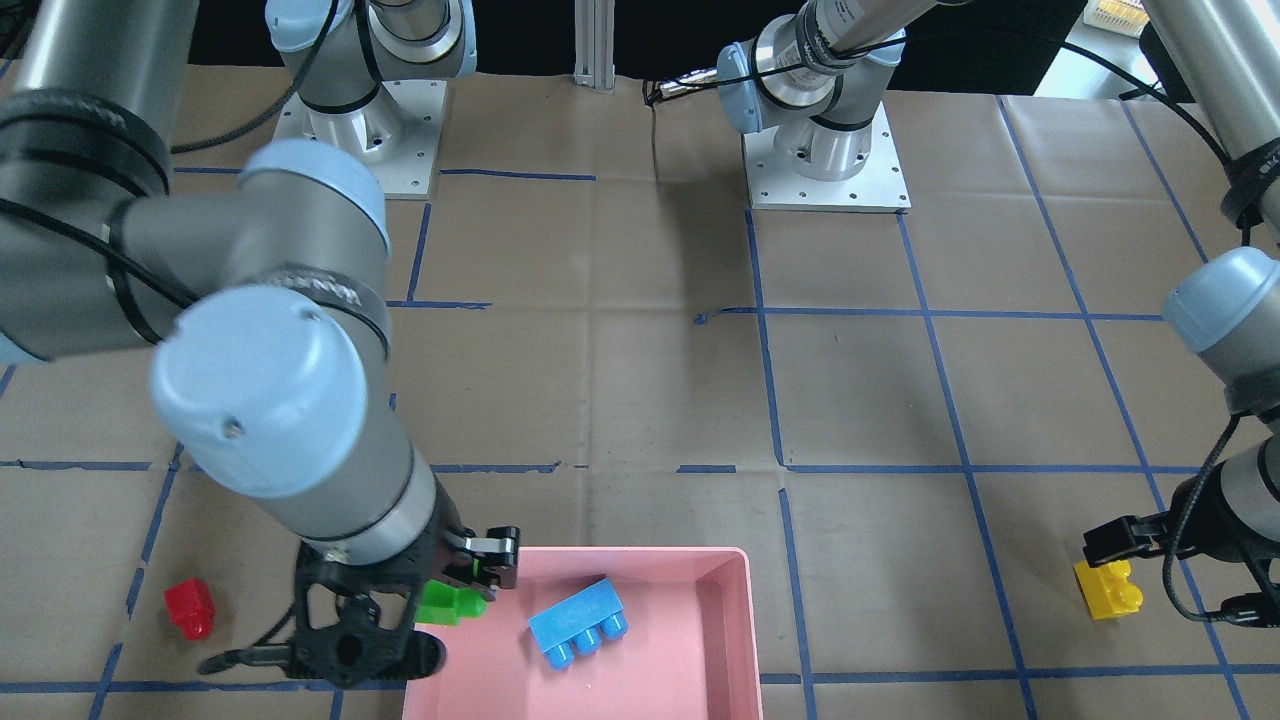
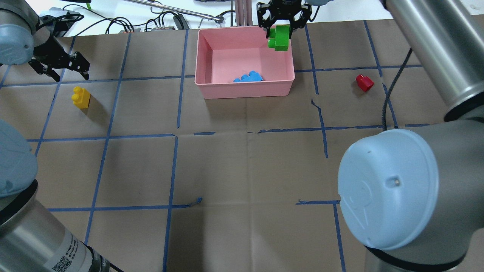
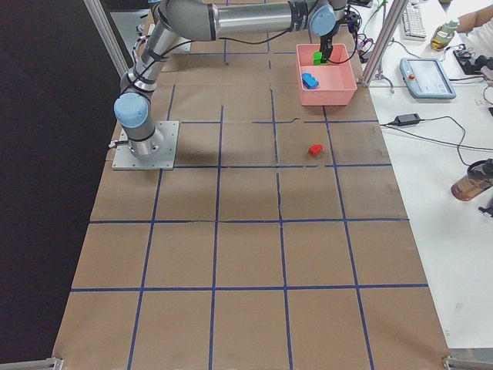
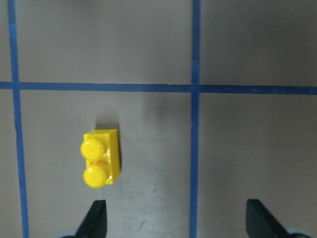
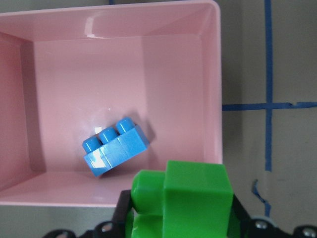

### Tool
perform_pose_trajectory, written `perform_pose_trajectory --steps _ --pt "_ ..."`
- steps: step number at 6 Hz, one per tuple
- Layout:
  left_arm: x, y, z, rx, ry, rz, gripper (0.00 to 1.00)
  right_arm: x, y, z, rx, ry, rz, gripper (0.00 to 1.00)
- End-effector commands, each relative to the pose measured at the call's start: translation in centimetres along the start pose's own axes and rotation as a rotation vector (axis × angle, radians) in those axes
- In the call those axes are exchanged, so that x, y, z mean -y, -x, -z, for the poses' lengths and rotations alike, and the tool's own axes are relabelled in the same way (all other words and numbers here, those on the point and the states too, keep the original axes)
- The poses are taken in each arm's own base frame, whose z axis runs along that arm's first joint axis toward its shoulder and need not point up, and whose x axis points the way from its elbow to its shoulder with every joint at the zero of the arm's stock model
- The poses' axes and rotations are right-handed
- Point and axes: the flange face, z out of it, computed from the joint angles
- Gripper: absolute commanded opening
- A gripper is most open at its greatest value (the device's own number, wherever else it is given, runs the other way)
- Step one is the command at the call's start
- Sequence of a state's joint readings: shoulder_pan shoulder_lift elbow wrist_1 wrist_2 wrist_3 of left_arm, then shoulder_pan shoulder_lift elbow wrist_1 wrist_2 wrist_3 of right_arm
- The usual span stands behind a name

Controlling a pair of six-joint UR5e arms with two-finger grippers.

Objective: Put all blocks into box

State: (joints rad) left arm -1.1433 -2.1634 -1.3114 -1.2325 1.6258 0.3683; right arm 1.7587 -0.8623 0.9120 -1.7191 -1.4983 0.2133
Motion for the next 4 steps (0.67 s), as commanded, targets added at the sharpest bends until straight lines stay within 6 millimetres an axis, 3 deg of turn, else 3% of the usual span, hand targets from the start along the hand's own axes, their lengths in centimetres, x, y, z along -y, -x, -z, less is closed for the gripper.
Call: perform_pose_trajectory --steps 1,2,3,4 --pt "-0.1 3.1 -3.3 -0.018 0.032 -0.087 1.0 1.7 2.0 -6.5 0.012 -0.04 0.011 0.25" --pt "0.3 3.5 -5.8 -0.021 0.039 -0.1 1.0 2.4 1.8 -9.3 0.013 -0.045 0.019 0.3" --pt "0.9 3.7 -8.1 -0.006 0.023 -0.102 1.0 2.4 1.8 -9.7 0.011 -0.039 0.018 0.81" --pt "1.0 3.7 -9.0 -0.01 0.031 -0.101 1.0 2.3 1.7 -9.3 0.011 -0.038 0.013 0.99"
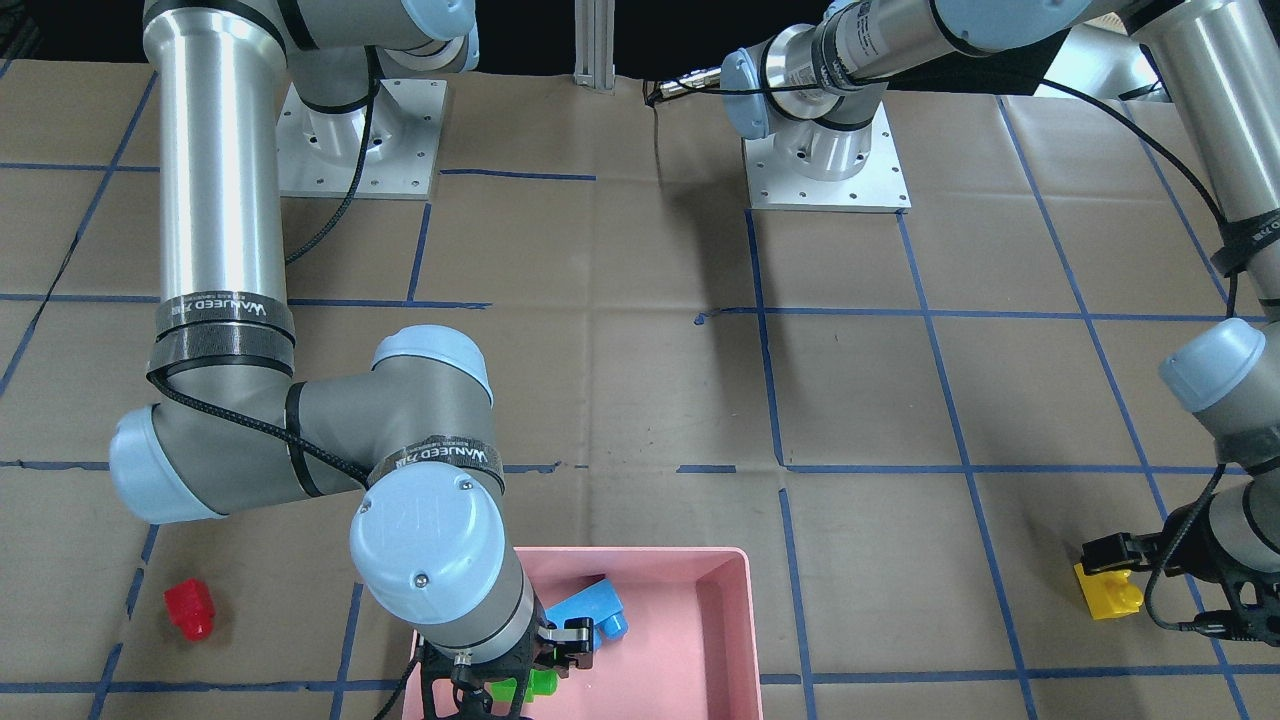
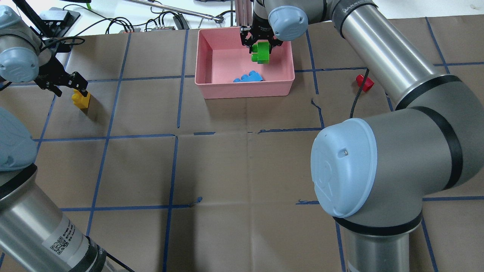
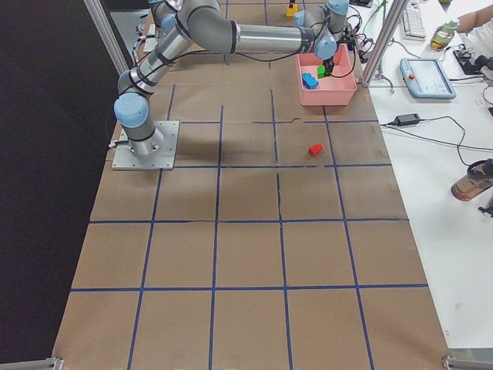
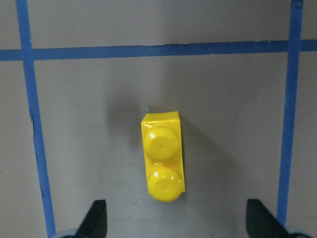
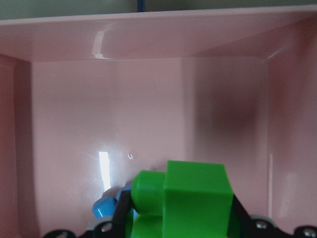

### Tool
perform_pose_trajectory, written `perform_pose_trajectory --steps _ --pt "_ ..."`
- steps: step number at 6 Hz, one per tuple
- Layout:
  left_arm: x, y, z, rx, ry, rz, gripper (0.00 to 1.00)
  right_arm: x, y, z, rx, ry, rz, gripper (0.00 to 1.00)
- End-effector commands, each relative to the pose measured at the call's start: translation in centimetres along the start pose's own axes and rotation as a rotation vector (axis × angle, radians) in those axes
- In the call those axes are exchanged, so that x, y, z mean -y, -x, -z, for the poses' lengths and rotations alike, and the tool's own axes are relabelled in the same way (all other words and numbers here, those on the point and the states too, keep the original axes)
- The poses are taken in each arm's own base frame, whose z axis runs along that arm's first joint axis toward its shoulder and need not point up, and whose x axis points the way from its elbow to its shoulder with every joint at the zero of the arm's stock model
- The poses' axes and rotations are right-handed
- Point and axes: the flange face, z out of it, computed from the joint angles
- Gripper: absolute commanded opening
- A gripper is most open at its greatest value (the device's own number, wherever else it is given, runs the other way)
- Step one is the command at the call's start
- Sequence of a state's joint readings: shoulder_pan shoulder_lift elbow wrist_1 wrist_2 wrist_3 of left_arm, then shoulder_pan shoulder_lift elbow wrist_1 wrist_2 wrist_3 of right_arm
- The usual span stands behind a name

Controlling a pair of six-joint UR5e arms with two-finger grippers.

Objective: Put all blocks into box

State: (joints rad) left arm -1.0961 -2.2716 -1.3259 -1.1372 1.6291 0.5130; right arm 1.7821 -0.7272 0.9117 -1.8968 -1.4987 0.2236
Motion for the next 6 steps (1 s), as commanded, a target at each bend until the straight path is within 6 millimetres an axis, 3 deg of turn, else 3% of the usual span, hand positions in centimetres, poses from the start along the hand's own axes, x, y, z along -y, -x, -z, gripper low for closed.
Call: perform_pose_trajectory --steps 1,2,3,4,5,6 --pt "0.5 0.3 -2.1 0.002 0.006 -0.002 1.0 0.0 -0.3 1.3 -0.003 -0.005 -0.004 1.0" --pt "0.7 0.3 -1.8 -0.005 -0.007 0.0 1.0 -0.3 -0.6 3.7 -0.004 -0.008 -0.009 1.0" --pt "0.8 0.3 -2.2 -0.007 -0.007 -0.003 0.98 -1.5 -1.9 8.3 -0.023 0.038 -0.024 1.0" --pt "0.9 0.1 -2.0 -0.005 -0.007 -0.007 0.71 -2.4 -4.0 12.0 -0.034 0.064 -0.038 0.99" --pt "0.9 0.0 -2.0 -0.005 -0.004 -0.008 0.38 -2.4 -7.6 14.2 -0.041 0.09 -0.041 1.0" --pt "0.9 -0.5 -1.5 -0.009 -0.003 -0.006 0.07 -1.4 -12.8 14.6 -0.043 0.111 0.009 1.0"
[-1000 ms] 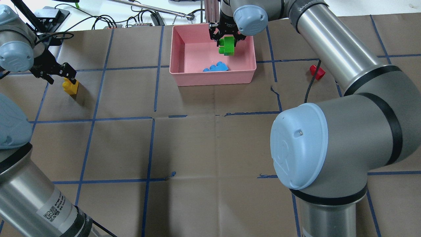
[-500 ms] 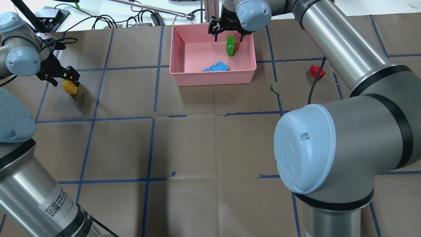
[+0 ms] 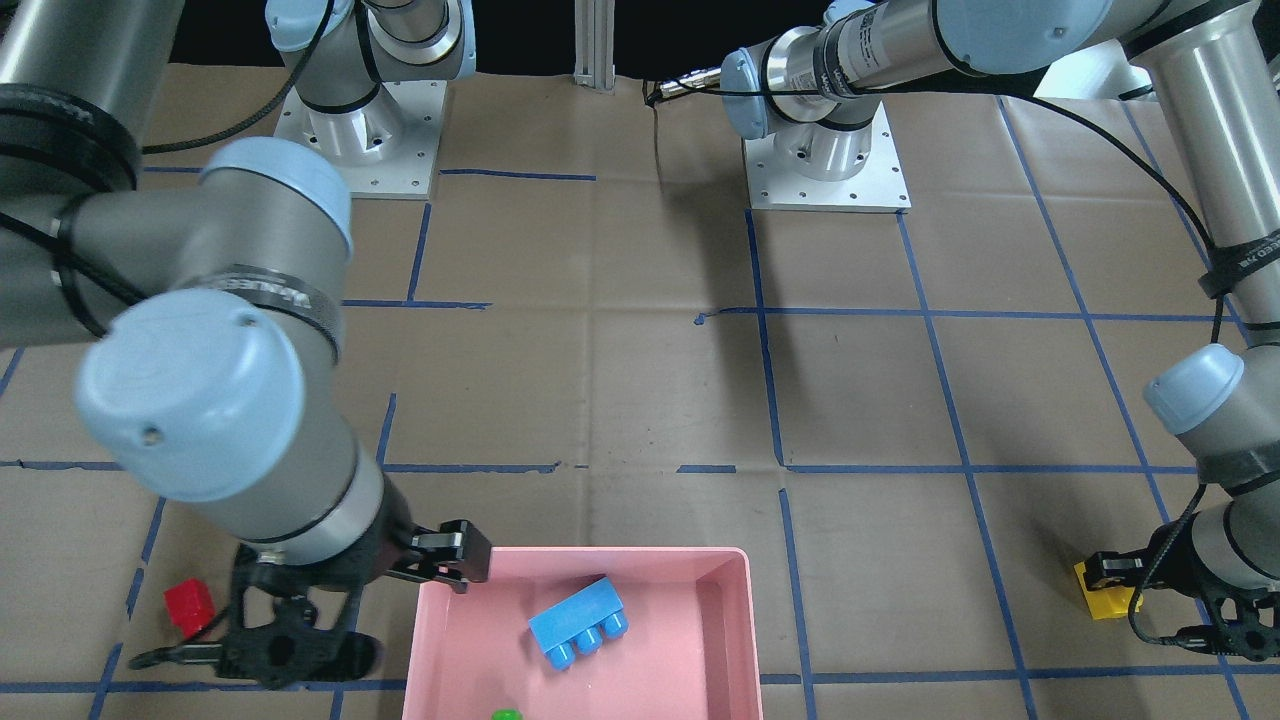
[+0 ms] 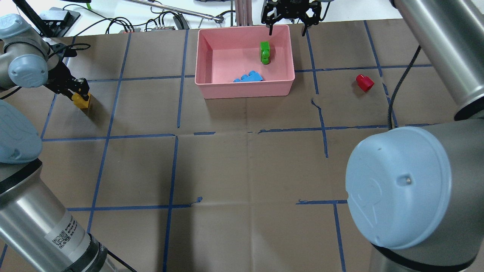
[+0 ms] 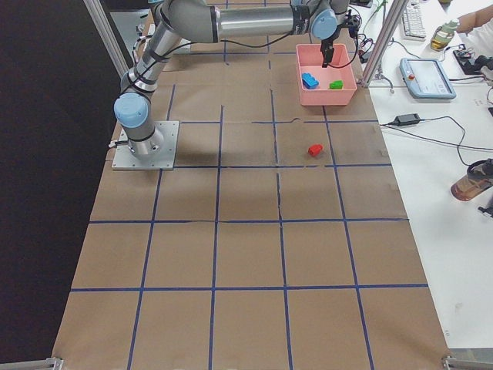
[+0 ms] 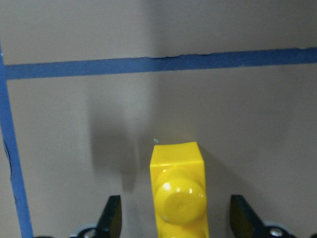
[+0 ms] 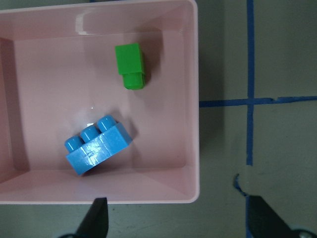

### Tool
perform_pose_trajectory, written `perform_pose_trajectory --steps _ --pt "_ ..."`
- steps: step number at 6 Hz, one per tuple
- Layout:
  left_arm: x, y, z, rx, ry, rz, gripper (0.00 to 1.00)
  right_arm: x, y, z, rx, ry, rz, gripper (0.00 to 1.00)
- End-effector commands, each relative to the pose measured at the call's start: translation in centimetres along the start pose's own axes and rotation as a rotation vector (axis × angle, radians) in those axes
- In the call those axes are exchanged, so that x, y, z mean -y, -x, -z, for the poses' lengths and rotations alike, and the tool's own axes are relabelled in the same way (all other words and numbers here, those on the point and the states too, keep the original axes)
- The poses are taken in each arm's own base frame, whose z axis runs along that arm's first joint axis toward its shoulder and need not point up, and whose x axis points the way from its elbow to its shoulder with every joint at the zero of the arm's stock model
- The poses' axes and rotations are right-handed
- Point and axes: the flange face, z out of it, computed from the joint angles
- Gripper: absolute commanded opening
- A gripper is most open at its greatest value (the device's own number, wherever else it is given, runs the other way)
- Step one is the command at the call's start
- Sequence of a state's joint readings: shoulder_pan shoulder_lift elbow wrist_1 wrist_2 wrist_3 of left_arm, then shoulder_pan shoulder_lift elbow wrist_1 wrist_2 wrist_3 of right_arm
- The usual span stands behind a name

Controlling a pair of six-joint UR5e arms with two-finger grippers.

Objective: Put all blocks into box

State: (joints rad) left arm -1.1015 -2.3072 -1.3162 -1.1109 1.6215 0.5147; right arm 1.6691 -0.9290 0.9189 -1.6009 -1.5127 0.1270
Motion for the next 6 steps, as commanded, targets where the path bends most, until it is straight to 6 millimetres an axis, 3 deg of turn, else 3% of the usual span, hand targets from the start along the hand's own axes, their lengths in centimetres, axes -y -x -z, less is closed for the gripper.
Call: perform_pose_trajectory --steps 1,2,3,4,6 --pt "0.5 -2.3 2.4 -0.019 -0.007 -0.013 0.0 1.6 -9.6 0.5 -0.007 0.031 0.116 0.99" --pt "1.5 -8.0 5.6 -0.021 -0.007 0.035 0.0 2.3 -13.9 -0.9 -0.006 0.049 0.209 1.0" --pt "2.3 -15.1 8.8 -0.083 -0.057 0.095 0.0 2.9 -17.6 -2.9 0.005 0.067 0.333 1.0" --pt "2.9 -21.4 12.1 -0.185 -0.123 0.169 0.0 3.5 -20.2 -5.1 0.02 0.093 0.381 1.0" --pt "3.5 -38.1 15.9 -0.322 -0.213 0.032 0.0 6.0 -23.3 -11.1 0.015 0.07 0.56 0.99"
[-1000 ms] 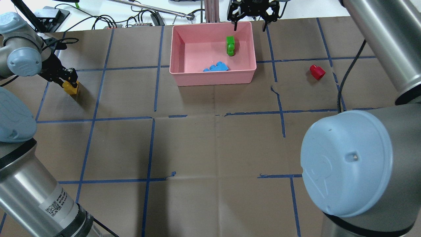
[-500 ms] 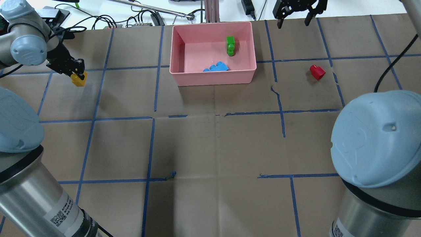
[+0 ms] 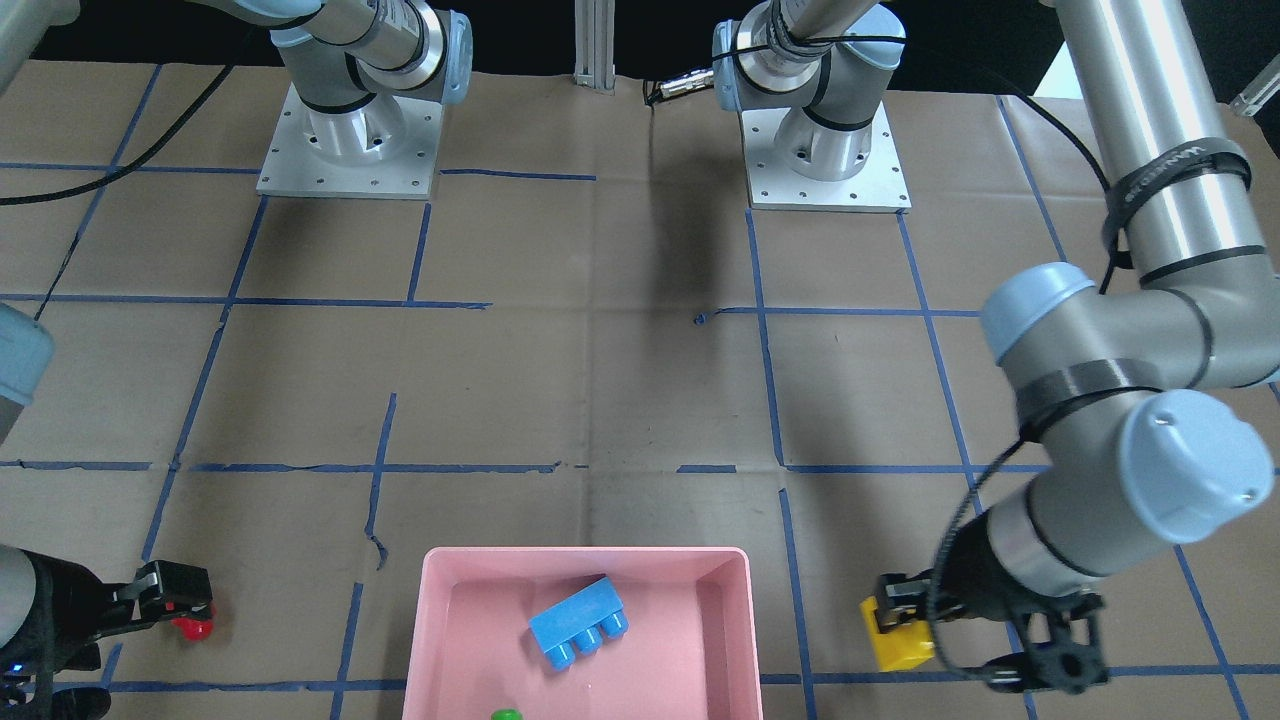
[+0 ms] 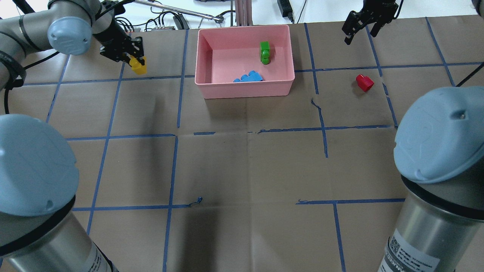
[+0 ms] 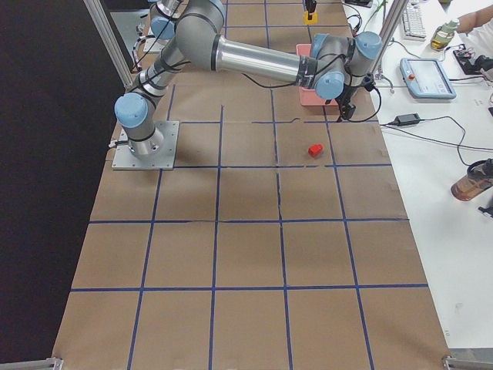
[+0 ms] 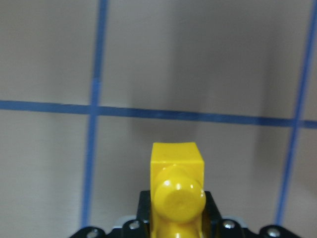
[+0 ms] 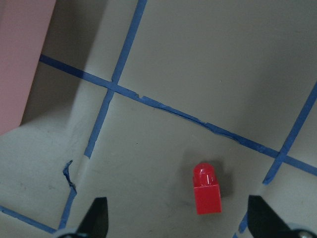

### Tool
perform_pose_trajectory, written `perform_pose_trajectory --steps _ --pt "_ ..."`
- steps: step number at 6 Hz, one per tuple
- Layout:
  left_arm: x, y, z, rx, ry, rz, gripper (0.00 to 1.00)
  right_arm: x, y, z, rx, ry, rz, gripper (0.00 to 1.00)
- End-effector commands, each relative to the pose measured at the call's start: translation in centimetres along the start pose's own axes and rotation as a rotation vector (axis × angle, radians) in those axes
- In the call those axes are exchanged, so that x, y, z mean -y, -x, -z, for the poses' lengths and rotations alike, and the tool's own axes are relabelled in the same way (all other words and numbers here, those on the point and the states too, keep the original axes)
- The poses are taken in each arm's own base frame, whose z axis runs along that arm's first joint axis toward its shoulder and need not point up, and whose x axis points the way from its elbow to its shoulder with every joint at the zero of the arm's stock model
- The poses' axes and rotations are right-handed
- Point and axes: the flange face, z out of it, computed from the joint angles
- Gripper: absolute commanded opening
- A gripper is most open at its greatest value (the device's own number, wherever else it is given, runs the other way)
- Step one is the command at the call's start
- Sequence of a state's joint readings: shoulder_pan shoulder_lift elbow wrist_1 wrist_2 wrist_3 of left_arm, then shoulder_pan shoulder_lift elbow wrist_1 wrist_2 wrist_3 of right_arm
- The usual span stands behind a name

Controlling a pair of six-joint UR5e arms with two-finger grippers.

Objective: Put all blocks into box

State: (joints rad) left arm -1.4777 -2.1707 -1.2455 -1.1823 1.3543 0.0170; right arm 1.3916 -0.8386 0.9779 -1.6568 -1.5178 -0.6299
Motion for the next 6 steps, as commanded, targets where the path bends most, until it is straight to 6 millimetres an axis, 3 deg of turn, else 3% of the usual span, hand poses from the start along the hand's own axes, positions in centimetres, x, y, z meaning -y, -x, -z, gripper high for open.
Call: perform_pose_trajectory --steps 1,2,3,4,5,6 --pt "-0.7 -12.0 -0.6 -0.112 -0.121 -0.046 0.0 0.7 -3.2 -6.0 0.012 0.013 0.105 0.99" --pt "-1.2 -14.4 -3.3 -0.124 -0.123 0.056 0.0 0.9 -4.1 -8.8 -0.008 0.042 0.107 0.99" --pt "-2.0 -14.9 -4.7 -0.116 -0.098 0.061 0.11 0.3 -4.3 -10.6 -0.007 0.084 0.118 0.99" --pt "-2.2 -14.8 -4.6 -0.111 -0.097 0.059 0.99 -0.4 -4.0 -12.4 0.018 0.113 0.116 0.99" --pt "-2.8 -15.2 -2.8 -0.108 -0.099 0.057 1.0 -0.9 -3.7 -13.5 0.033 0.13 0.113 0.94" --pt "-4.6 -15.2 1.2 -0.095 -0.054 0.064 1.0 -1.1 -3.5 -13.9 0.038 0.136 0.111 0.88"
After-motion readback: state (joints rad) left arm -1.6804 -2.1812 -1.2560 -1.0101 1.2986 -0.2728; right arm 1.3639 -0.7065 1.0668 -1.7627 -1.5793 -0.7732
